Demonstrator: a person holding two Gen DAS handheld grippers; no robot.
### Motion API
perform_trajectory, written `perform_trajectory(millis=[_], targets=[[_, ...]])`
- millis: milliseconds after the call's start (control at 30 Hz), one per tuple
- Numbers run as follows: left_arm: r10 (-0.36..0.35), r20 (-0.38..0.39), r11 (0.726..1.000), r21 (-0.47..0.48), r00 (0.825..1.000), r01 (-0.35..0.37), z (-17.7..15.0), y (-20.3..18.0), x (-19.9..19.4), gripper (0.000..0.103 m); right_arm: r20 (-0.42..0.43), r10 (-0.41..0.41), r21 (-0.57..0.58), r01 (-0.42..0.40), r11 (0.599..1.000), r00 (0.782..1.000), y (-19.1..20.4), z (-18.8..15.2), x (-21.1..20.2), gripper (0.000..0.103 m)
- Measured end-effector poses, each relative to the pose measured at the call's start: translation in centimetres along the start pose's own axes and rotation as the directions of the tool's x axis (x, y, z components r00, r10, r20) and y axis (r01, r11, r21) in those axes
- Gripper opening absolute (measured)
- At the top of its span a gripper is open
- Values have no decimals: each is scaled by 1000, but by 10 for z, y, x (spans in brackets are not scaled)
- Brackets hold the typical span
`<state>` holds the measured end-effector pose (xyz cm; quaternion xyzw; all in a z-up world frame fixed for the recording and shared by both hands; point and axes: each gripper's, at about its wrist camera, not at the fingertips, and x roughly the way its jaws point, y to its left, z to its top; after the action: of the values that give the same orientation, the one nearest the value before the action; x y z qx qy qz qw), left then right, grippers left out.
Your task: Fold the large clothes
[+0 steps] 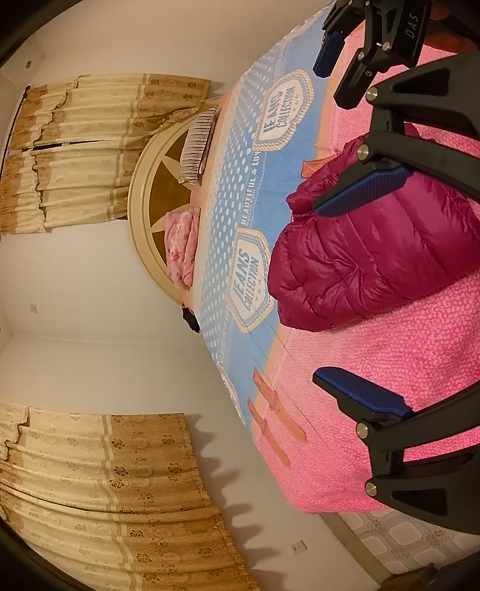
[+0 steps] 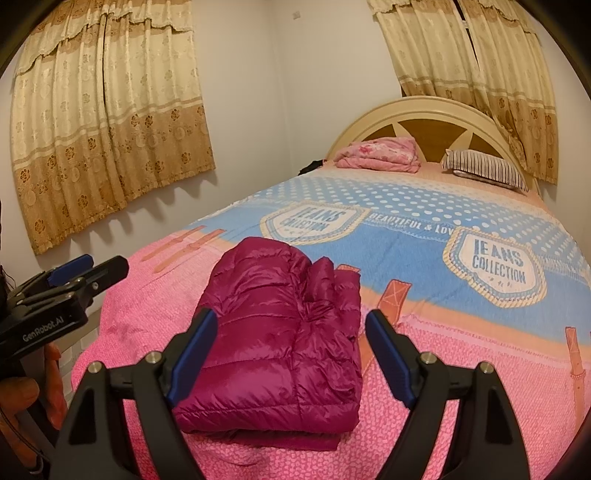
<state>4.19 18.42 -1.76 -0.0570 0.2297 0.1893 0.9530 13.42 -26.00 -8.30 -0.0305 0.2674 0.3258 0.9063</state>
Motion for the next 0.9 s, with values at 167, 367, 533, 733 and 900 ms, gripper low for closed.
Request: perform_trajectory(millis=[167,367,533,733,900], targets=[[36,-5,999,17,999,-36,1,-2,2,84,-3,0,-3,0,1000,1000,1,-2,1,85],[20,-8,1000,7,1000,-20,0,0,4,84,-4,-1,4,1,1000,1000,1,-3,2,85],[24,-39,1000,-7,999,-25,-2,0,10,84,-5,-1,0,1,1000,1000,2,-3,2,85],[29,-35,999,-12,999,-29,-3,-1,10,86,-12,6,-10,-6,1000,1000,3,-6,3,85],[36,-26,999,-6,999,-36,-3,-1,9,89,-20,10,-13,-10,1000,1000,4,-8,5,85]])
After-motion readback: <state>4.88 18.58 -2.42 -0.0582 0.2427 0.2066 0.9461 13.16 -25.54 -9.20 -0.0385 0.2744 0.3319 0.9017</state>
